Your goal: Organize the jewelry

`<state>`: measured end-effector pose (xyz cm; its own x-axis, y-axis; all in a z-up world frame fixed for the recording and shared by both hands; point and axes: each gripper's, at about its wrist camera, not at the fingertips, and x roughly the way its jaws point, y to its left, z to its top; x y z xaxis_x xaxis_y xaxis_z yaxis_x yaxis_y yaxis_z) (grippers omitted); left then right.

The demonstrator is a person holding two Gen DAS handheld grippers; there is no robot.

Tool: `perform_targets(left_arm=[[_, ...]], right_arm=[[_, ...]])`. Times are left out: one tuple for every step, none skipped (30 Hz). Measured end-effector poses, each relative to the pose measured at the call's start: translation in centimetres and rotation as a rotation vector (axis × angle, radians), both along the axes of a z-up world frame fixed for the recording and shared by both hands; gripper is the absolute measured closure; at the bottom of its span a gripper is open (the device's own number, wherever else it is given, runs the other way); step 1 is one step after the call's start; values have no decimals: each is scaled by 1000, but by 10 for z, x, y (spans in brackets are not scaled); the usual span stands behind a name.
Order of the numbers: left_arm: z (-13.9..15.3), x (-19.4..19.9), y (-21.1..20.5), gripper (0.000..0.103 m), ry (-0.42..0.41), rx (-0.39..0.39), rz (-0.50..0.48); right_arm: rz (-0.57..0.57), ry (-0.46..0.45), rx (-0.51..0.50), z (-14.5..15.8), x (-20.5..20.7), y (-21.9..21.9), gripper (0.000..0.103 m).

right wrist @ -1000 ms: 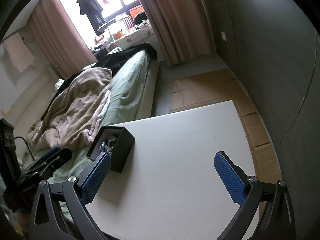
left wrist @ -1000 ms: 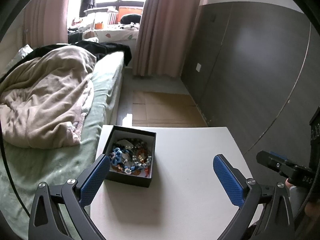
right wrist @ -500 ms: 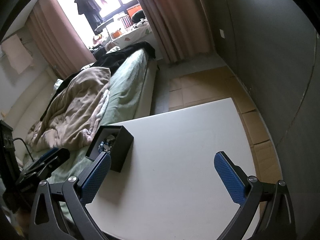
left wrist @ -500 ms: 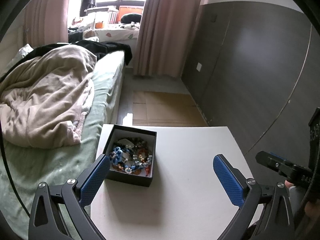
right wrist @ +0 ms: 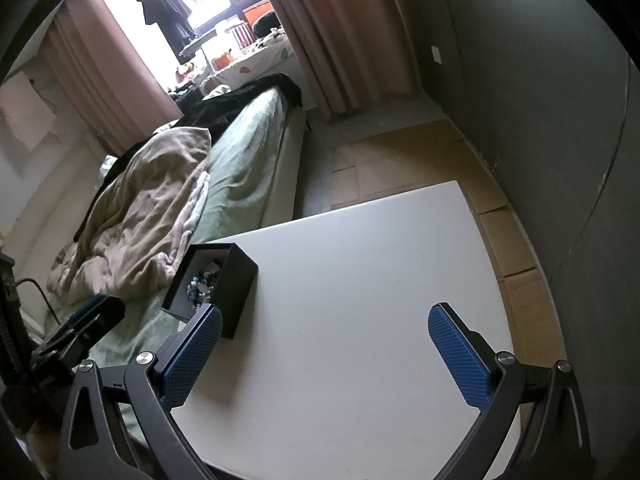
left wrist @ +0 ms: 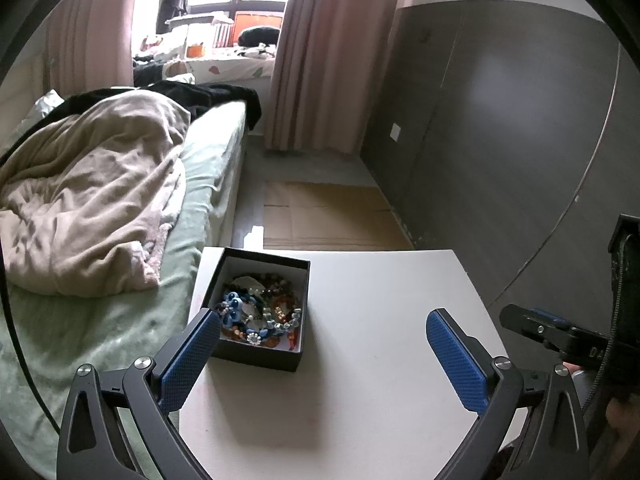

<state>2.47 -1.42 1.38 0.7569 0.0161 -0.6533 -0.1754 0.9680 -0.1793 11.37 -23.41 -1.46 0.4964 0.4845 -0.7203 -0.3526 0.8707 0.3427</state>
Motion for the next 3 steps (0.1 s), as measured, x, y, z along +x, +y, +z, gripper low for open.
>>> perform_targets(left_arm=[[0,0,0,0,2,-1,1],[-1,0,0,0,5,-3,2],[-1,0,0,1,7,-6,1]], right_arm=[[-1,5,-3,-1,0,0,0],[-2,10,-7,-2,1,0,0],[-4,14,-13,-3,2,0,0]])
